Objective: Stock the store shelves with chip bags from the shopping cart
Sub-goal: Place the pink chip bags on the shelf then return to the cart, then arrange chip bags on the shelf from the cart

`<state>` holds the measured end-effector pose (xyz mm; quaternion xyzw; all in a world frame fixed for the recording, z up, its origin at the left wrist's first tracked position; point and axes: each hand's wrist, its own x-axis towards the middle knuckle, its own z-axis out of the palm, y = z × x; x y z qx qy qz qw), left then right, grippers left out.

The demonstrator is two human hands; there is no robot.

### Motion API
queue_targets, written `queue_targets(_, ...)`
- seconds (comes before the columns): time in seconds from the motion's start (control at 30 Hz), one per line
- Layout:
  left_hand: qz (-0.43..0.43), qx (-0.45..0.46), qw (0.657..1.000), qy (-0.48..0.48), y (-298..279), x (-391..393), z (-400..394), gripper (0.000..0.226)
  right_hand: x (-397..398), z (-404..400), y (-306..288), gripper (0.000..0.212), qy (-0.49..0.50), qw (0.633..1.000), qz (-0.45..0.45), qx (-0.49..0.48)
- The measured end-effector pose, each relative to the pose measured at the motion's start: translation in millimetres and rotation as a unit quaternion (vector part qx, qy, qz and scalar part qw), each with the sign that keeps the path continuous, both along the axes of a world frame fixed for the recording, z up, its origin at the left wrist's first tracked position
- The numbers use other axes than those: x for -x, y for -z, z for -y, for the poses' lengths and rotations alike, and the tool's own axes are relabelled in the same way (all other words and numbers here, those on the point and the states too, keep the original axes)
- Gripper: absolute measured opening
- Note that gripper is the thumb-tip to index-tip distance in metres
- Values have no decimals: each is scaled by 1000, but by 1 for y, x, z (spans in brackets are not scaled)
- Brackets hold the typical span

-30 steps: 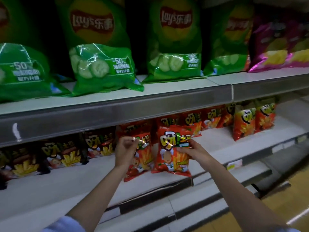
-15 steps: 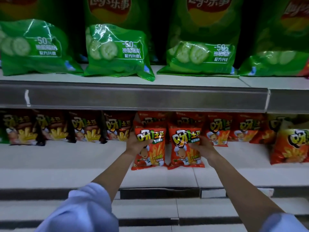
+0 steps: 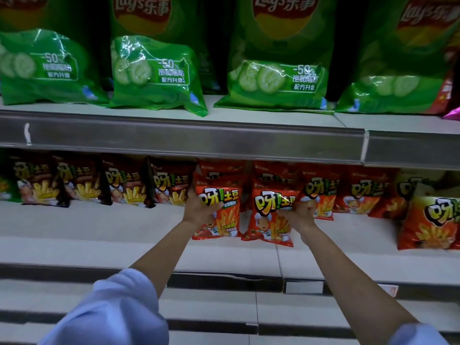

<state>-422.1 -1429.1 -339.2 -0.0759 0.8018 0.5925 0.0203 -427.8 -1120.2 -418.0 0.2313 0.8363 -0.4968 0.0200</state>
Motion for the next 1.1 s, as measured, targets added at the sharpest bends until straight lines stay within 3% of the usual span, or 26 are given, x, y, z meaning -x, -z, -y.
queue_targets(0.2, 10, 32, 988, -151, -14, -39, -22, 87, -49, 50, -93, 69, 51, 997, -40, 46)
queue_targets(0.3, 2, 1, 988, -157, -10, -59, -26, 78, -58, 68, -100, 55, 62, 995, -58, 50)
queue_targets(0.43, -8, -31, 988, -153, -14, -91, -20, 64, -67, 89, -96, 52, 58, 995, -71, 23)
queue_targets(0.6, 8, -49, 983, -177, -10, -124, 3, 55, -84, 134, -82, 24, -31, 994, -85, 62)
queue_targets(0.93, 10, -79, 942, -325, -14, -192, 120, 29, -109, 287, -96, 28, -249, 957, -35, 143)
queue_targets(1.1, 0, -56, 914, -402, -14, -240, 209, 30, -136, 388, -90, 24, -349, 923, 5, 164)
